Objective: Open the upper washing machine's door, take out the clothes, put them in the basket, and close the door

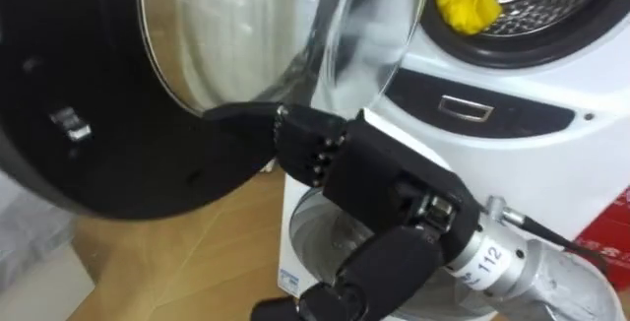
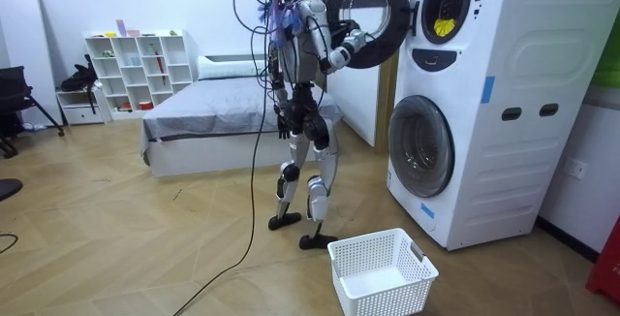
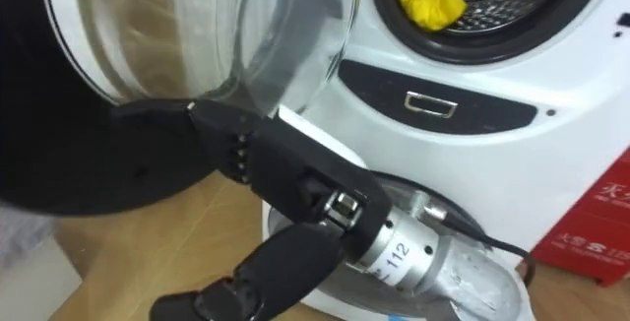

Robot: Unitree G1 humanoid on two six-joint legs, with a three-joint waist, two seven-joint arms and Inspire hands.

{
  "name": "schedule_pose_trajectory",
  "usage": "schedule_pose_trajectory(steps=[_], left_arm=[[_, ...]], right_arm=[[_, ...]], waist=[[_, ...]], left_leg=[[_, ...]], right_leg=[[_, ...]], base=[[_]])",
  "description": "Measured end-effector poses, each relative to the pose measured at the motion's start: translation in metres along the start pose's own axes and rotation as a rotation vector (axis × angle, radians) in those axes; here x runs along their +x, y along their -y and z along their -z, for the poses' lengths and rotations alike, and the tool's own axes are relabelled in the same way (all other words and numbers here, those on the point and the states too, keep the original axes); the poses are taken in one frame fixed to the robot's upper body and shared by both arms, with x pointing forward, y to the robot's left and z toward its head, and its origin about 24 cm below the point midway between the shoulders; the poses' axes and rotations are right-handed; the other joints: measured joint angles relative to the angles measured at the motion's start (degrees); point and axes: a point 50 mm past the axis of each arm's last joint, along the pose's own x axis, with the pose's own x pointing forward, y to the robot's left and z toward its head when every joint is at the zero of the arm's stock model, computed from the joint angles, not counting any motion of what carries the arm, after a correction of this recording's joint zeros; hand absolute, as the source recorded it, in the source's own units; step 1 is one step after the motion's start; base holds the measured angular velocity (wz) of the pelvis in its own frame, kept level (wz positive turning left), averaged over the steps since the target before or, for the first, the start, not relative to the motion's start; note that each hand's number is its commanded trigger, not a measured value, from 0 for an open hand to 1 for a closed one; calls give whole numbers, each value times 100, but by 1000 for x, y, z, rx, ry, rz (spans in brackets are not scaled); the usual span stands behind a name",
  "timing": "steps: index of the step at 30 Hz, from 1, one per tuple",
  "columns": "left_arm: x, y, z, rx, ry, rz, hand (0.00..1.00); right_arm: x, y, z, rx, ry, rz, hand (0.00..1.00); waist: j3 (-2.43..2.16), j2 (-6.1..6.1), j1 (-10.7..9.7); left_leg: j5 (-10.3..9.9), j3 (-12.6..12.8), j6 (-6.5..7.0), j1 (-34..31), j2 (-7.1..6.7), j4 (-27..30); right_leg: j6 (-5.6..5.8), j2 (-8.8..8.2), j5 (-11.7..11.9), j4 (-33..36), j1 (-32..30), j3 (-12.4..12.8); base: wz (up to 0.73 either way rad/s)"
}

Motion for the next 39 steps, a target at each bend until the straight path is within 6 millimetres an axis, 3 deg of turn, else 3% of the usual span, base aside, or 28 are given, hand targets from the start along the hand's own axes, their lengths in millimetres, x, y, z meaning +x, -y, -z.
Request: schedule_pose_trajectory(steps=[5,7,12,18,33,38,39], left_arm=[[0,-3,2,-27,-9,-15,0],[0,-2,4,-21,-12,-13,0],[-1,0,6,-17,-16,-28,0],[-1,1,2,-22,-8,-36,0],[-2,2,6,-17,-15,-28,0],[-1,3,-4,-4,11,-10,0],[0,4,-7,2,21,-4,0]], right_arm=[[-20,8,-7,-63,-46,62,0],[-24,10,-8,-68,-51,83,0],[-29,13,-9,-81,-58,107,0],[-33,17,-11,-93,-62,134,0],[-33,17,-10,-97,-63,139,0],[-25,14,-10,-91,-47,109,0],[-18,12,-10,-90,-34,82,0]], waist=[[-4,-6,-68],[7,14,-200],[18,63,-405],[16,68,-436],[11,57,-360],[13,57,-175],[13,54,-58]], left_leg=[[-3,14,3,43,5,-4],[-4,11,3,43,11,-4],[-4,16,3,47,14,-11],[-4,77,2,110,17,-42],[-4,180,3,135,17,-35],[-4,225,4,125,22,-84],[-4,244,4,125,21,-88]], right_leg=[[-5,7,9,1,41,-1],[-12,11,14,2,42,1],[-26,17,27,14,41,20],[-32,31,34,22,67,82],[-32,49,73,5,49,156],[-45,61,92,21,0,190],[-51,78,96,42,-34,254]], base=[[0],[0],[-1],[-5],[-2],[-6],[-17]])
